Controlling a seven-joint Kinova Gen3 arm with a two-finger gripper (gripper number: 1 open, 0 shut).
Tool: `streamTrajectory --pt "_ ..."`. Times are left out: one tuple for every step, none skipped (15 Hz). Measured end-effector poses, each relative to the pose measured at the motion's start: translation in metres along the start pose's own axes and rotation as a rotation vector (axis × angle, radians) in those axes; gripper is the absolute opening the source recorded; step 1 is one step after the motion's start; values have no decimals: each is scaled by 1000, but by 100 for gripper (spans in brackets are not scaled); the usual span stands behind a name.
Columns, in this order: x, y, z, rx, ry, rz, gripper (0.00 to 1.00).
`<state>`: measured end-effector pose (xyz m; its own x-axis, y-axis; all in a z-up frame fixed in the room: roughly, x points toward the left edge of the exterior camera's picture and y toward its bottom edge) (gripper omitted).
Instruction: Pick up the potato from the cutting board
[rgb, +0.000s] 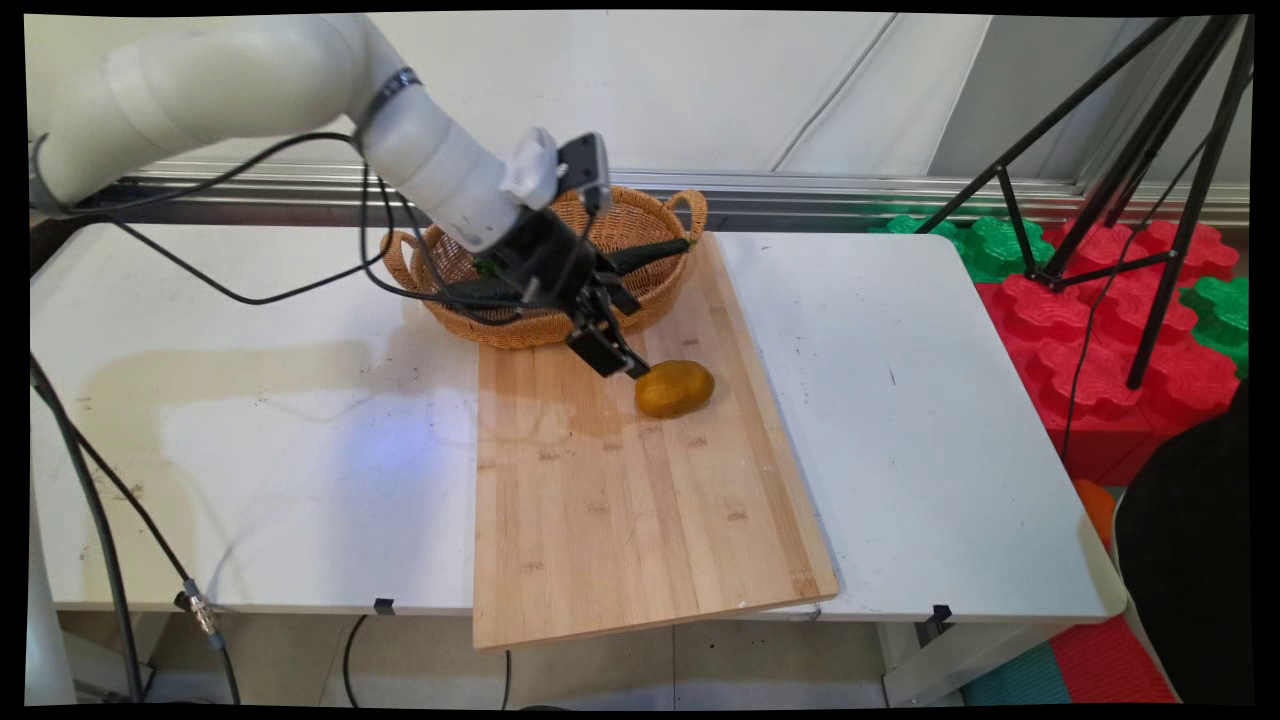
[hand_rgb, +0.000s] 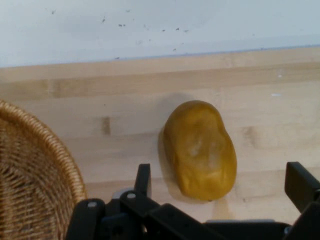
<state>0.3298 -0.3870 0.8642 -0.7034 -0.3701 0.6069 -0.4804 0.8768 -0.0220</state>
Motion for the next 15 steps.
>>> streamTrajectory --pt "2 0 5 0 -5 1 100" --pt "4 0 14 2 -15 2 100" --pt "5 -1 22 3 -24 2 100" --pt "7 -1 30 4 -34 3 100" --pt "8 -1 37 3 -43 3 100" --pt "9 0 43 2 -50 5 100" --pt "10 0 50 1 -56 8 100" --pt "12 1 56 -1 -62 9 100" --pt "13 2 61 -1 -66 9 100" --pt "14 2 67 -1 -71 8 100" --pt "15 3 71 0 -75 7 100" --pt "15 3 73 0 -78 7 100" --pt "16 3 78 1 -82 7 100" --pt "17 3 81 2 -84 6 100" --pt "17 3 84 2 -87 6 100"
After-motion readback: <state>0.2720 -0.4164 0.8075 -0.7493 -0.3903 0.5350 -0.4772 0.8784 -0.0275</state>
